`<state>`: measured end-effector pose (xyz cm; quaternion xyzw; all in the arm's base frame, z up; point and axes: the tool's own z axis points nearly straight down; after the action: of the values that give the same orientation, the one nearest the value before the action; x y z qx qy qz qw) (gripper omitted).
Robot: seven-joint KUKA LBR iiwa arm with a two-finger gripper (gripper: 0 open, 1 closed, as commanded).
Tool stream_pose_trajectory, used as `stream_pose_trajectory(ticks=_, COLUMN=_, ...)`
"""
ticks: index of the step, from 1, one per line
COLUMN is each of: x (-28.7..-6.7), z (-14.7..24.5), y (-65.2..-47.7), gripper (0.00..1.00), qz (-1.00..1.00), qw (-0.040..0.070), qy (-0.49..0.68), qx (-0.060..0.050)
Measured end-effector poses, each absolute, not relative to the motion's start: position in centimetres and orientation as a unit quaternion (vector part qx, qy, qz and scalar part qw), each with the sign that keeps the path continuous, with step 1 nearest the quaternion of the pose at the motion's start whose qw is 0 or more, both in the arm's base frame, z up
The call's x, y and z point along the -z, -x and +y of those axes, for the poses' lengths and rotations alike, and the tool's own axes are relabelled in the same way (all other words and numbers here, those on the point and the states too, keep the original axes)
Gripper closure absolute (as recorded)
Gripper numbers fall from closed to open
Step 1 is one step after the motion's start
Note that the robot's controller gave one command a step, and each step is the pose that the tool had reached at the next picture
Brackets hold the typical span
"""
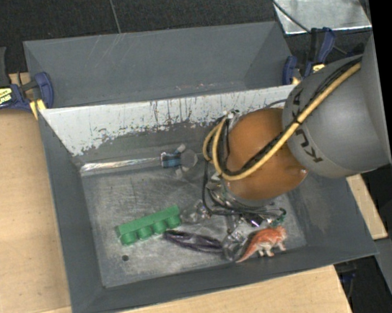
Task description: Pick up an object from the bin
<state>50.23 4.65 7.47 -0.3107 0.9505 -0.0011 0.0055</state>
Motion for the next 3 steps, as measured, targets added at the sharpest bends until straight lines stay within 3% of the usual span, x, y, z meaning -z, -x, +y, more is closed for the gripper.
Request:
stream_pose_trajectory(ticks=1, x=-9.3, z=8.3, y=-50.2, gripper=1.0, qz=0.887, qw=0.003, qy=0.463, qx=0.0)
stream_pose_trajectory(ticks=2, x=-9.3, z=8.3, y=-50.1, gripper=1.0, qz=0.887, qw=0.003, qy=0.463, qx=0.0)
stream_pose_trajectory(ticks=3, x=-13.7, z=7.3, y=-50.0, gripper=1.0, qz=0.892, qw=-0.002, qy=0.453, qx=-0.001)
